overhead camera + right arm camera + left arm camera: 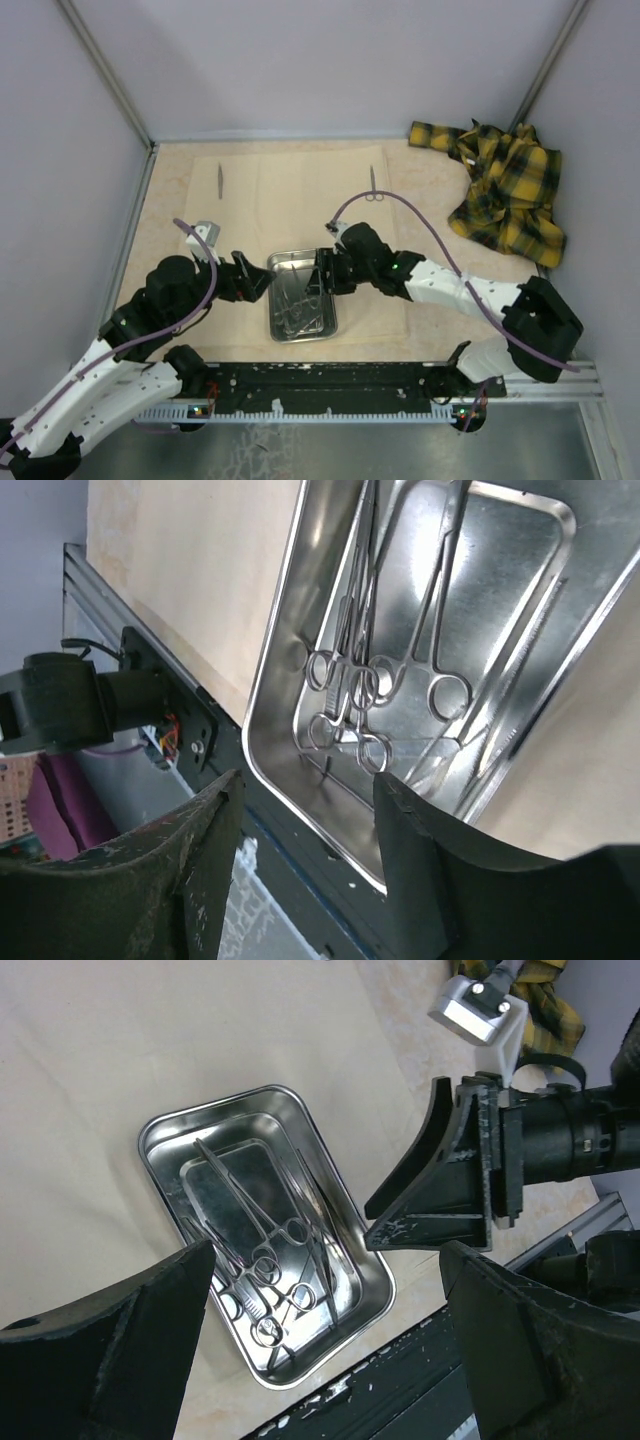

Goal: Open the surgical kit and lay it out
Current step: Pick up the medical item from the container.

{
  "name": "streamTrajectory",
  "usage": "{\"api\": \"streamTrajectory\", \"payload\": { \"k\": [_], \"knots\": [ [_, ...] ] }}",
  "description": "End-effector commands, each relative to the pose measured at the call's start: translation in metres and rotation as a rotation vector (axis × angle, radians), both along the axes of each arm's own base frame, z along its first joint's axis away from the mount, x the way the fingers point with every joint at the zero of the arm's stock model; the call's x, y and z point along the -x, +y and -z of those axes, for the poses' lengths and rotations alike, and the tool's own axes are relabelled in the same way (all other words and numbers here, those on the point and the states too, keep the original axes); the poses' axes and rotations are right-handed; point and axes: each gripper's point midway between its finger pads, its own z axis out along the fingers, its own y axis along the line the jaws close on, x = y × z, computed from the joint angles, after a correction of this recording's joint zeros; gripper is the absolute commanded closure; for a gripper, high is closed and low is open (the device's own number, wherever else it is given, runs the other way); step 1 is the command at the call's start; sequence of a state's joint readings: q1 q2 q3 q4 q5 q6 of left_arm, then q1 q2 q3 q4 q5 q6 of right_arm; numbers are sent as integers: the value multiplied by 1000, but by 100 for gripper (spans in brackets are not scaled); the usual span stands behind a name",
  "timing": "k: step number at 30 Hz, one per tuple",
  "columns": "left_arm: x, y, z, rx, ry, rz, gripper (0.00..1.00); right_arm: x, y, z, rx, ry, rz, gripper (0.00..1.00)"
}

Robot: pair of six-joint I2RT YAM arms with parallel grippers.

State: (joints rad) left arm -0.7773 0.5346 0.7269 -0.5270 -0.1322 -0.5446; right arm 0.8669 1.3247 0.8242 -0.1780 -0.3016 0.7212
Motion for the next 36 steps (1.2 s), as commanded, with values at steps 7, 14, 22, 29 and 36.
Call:
{"api": "streamTrajectory", "payload": {
  "k": [7, 14, 22, 29, 36],
  "knots": [
    [2, -6, -2, 37, -2, 20, 1, -4, 43, 27, 23, 23, 2, 53],
    [4, -6, 0, 50, -4, 24, 0, -2, 57, 39, 15, 47, -1, 59],
    [5, -6, 0, 58, -3, 27, 1, -4, 65, 51, 32, 68, 15, 63],
    [6, -5, -1, 62, -7, 27, 1, -6, 65, 67, 70, 84, 25, 65],
    [6, -6, 0, 64, -7, 28, 0, -5, 65, 76, 89, 96, 31, 66]
  ]
}}
